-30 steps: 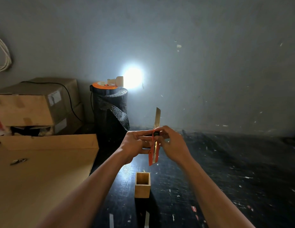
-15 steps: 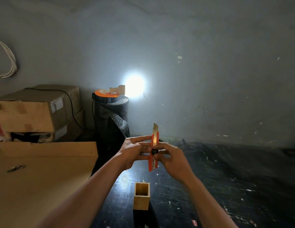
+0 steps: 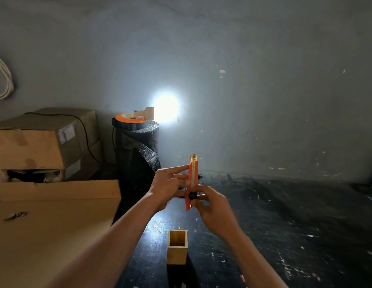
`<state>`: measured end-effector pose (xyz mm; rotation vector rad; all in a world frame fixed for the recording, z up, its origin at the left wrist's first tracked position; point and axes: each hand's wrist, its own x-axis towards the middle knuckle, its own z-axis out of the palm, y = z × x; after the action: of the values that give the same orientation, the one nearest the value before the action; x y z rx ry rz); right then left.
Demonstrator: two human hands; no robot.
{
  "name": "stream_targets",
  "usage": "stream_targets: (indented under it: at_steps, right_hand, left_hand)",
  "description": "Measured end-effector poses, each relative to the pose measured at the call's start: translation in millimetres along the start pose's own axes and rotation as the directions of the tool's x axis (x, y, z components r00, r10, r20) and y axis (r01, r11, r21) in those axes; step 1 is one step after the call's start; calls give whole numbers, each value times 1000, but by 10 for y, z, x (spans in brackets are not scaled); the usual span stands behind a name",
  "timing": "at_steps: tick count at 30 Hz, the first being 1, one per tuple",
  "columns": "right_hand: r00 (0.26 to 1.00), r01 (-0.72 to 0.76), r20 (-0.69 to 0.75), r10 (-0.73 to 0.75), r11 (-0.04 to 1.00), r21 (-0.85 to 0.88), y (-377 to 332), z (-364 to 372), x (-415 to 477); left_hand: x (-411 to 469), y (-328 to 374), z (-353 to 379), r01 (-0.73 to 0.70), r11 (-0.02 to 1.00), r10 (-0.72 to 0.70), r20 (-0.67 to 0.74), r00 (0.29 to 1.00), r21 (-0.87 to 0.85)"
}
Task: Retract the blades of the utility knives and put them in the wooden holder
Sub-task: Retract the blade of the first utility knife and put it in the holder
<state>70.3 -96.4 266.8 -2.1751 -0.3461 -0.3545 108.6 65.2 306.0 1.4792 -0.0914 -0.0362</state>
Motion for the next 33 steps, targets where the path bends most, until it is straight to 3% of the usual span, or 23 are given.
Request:
stream_targets:
  at_steps: [14,21,27,33]
  right_hand:
    - [998,-27,-52,28,1000,14,-49,40,6]
    - [1000,13,-6,-13,1000,5,-63,14,-23]
    - [997,-41,-57,44,997,68,-1,49,-5]
    - [1000,5,-13,-5,1000,22,-7,74,-27]
  left_hand:
    - [-52,16,19,-22,1000,22,-14,1000,-21]
    - [-63,35,24,-24,998,24,-10,1000,-59]
    - [-90,12,50,-26,998,27,8,1000,-62]
    - [-66,-32,2,-22,999,21,-23,1000,-42]
